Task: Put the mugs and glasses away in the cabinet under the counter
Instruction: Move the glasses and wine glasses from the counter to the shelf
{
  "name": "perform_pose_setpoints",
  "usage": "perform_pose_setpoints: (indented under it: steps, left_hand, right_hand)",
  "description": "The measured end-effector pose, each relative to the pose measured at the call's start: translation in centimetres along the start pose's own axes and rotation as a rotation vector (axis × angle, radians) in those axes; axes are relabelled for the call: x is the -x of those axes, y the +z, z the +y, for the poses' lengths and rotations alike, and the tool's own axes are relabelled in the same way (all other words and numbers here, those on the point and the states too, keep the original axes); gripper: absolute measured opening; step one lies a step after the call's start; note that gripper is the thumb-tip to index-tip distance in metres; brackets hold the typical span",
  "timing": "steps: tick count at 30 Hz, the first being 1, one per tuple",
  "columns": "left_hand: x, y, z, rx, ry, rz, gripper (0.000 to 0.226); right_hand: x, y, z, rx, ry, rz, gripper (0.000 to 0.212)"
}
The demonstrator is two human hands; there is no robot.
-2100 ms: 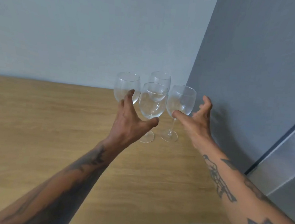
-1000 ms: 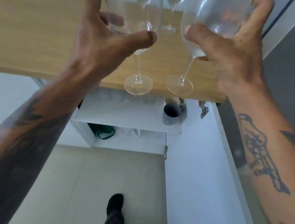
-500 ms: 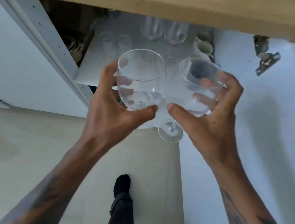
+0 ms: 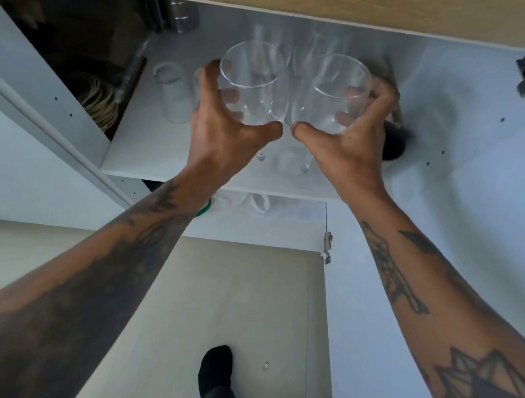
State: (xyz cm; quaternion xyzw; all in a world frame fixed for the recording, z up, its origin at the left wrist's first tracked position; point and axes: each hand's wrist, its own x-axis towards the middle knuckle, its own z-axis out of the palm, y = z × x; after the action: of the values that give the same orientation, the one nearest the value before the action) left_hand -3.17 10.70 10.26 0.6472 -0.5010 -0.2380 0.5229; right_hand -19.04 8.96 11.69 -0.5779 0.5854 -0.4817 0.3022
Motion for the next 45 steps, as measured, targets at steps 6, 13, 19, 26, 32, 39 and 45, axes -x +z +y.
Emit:
perform_pose_setpoints:
  steps: [6, 13, 19, 26, 32, 39, 45]
  left_hand:
    - [-2.2, 1.9, -1.8, -0.034, -0.004, -0.023, 0.099]
    - [-3.7, 3.2, -2.8, -0.037, 0.001, 0.0, 0.099]
    - [-5.5, 3.8, -2.8, -0.059, -0.019, -0.019, 0.101]
    - [-6.5, 3.7, -3.0, -0.102, -0.03, -0.103, 0.107]
    - [-4.8, 1.9, -2.3, -0.222, -0.111, -0.151, 0.128]
    - [4.6, -6.4, 2.9, -0.307, -0.089, -0.258, 0.086]
    - [9.3, -15.4, 14.3, -0.357, 0.106, -0.149, 0.039]
  right_hand:
    - [-2.2, 1.8, 2.0, 0.01, 0.011, 0.025, 0.093]
    - [-3.7, 2.8, 3.2, -0.021, -0.005, 0.043, 0.092]
    - [-4.7, 3.2, 3.5, -0.037, 0.003, 0.038, 0.092]
    - [-5.4, 3.1, 3.4, -0.024, 0.025, -0.009, 0.097]
    - [-4.1, 1.3, 2.4, 0.081, 0.096, -0.082, 0.115]
    - [4.5, -5.0, -3.2, -0.028, 0.234, -0.143, 0.1]
    - [9.2, -15.7, -13.1, -0.127, 0.212, -0.114, 0.08]
